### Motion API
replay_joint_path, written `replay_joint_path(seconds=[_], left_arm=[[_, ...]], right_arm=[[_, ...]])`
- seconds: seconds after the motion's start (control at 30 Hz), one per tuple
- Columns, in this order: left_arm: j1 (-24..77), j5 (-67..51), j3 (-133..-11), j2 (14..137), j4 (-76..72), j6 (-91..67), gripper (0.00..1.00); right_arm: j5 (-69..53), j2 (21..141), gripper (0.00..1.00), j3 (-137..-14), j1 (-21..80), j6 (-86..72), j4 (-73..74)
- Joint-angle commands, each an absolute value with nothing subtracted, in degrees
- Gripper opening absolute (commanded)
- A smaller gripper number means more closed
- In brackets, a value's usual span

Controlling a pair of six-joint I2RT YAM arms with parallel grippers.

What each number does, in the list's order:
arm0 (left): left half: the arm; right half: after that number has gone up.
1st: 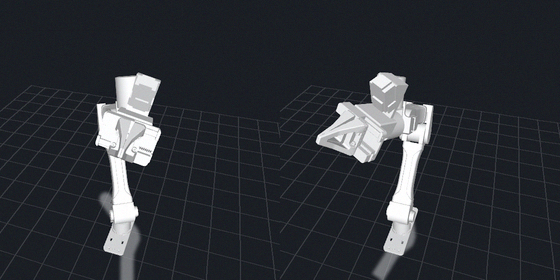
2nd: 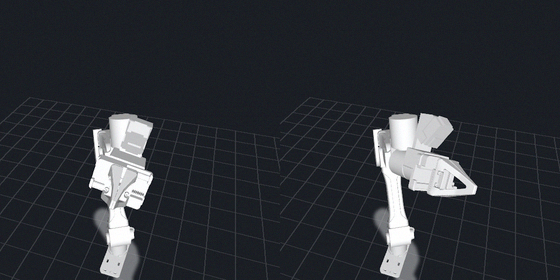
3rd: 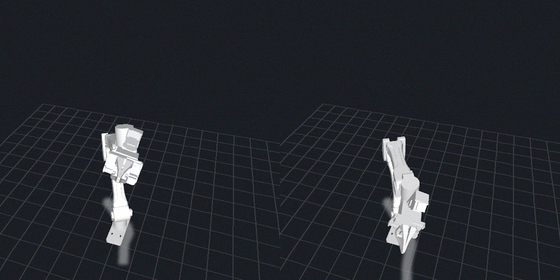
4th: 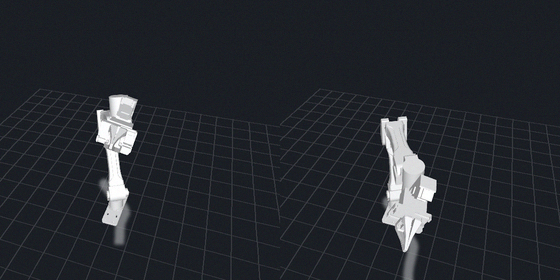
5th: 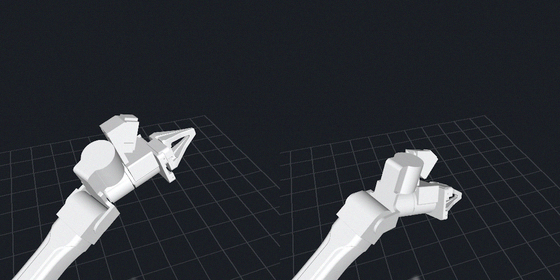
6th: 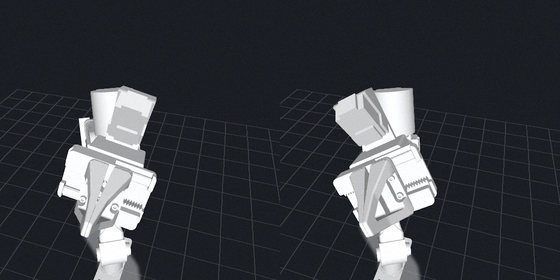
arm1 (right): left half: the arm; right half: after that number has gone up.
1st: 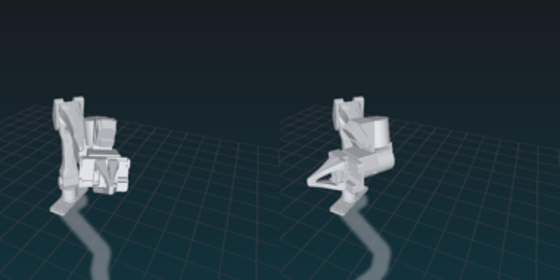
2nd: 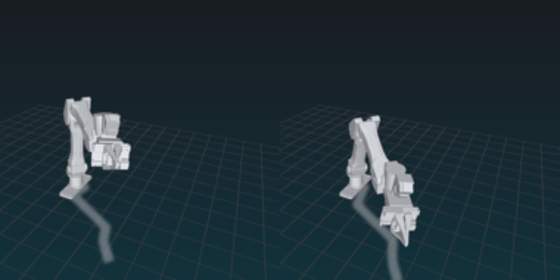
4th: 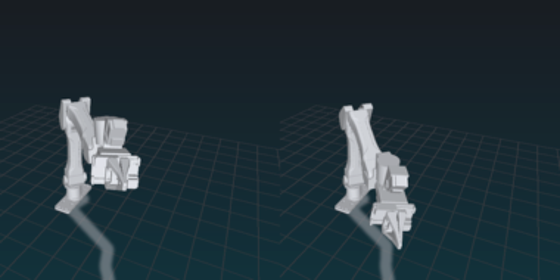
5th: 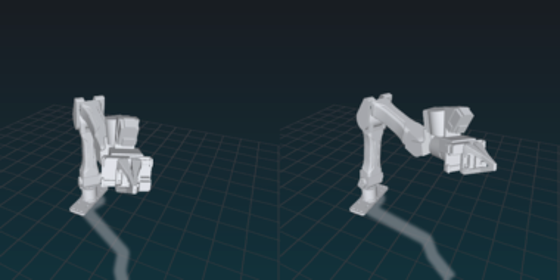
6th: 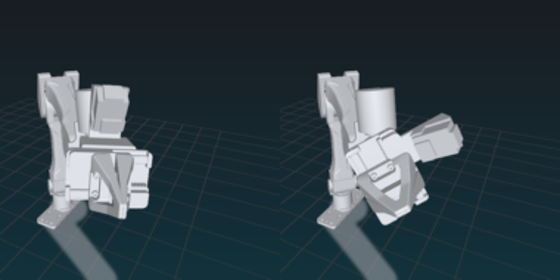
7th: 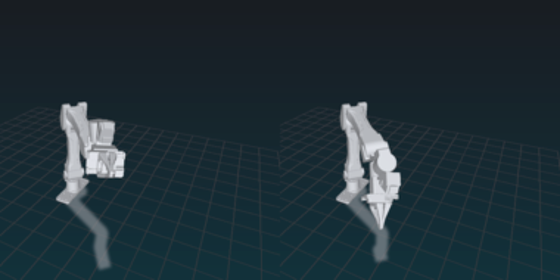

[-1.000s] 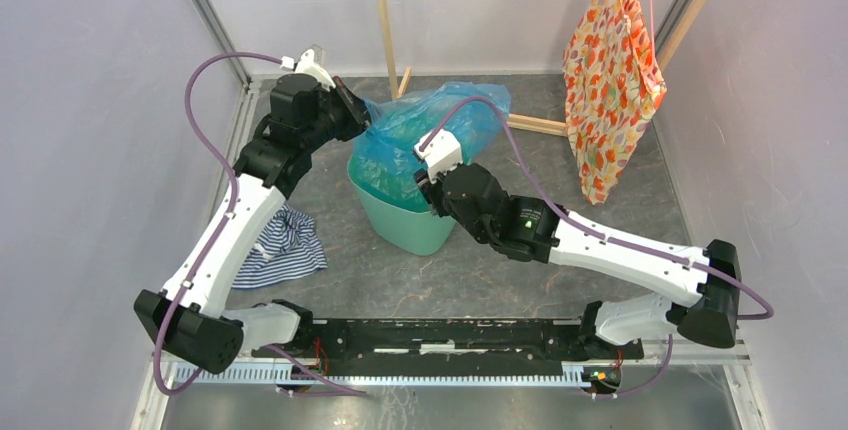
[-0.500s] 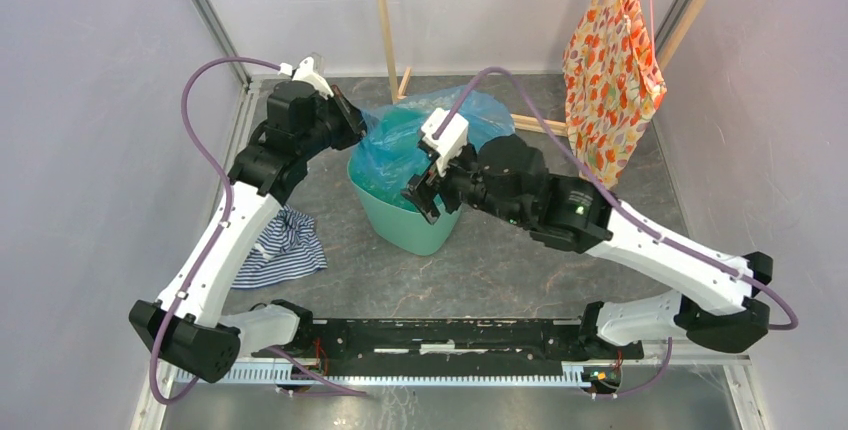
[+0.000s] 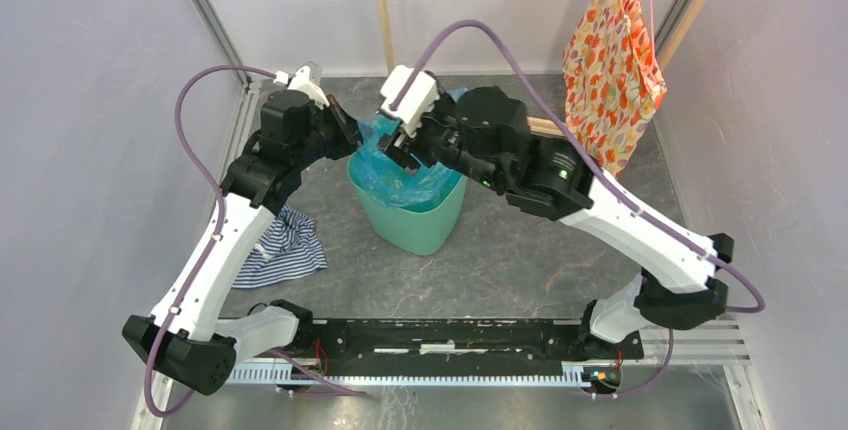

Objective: Put the trash bags into the trash bin

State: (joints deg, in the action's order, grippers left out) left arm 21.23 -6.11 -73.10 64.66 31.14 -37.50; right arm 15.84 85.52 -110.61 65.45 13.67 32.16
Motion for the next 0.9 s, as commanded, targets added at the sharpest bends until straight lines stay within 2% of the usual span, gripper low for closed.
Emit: replay_joint_path(seconds=[0.0, 0.2, 0.37, 0.53, 0.73, 0.8, 0.87], left_arm=[[21.0, -5.9, -73.6, 62.9, 31.4, -35.2, 0.02], [21.0, -5.6, -73.6, 62.7, 31.8, -35.1, 0.02], [21.1, -5.4, -74.0, 62.7, 32.1, -34.8, 0.02], [21.0, -5.2, -74.7, 63.1, 32.5, -34.5, 0.02], [21.1, -3.7, -76.3, 63.7, 34.0, -33.4, 0.02], [21.0, -3.5, -76.7, 64.0, 34.5, -33.1, 0.02], [21.1, -3.5, -76.9, 64.2, 34.7, -33.0, 0.02]], right_arm=[[11.5, 88.8, 0.71, -113.1, 63.3, 21.3, 38.2], [3.5, 87.0, 0.68, -108.5, 57.8, 21.9, 38.2], [-2.6, 87.9, 0.61, -108.5, 55.6, 22.6, 40.9], [-4.7, 89.0, 0.6, -108.6, 55.0, 23.2, 42.3], [-6.5, 90.5, 0.53, -109.3, 53.7, 23.3, 42.6], [-7.2, 91.0, 0.56, -110.3, 53.5, 23.4, 43.2], [-7.4, 90.7, 0.65, -110.8, 53.5, 23.3, 43.1]])
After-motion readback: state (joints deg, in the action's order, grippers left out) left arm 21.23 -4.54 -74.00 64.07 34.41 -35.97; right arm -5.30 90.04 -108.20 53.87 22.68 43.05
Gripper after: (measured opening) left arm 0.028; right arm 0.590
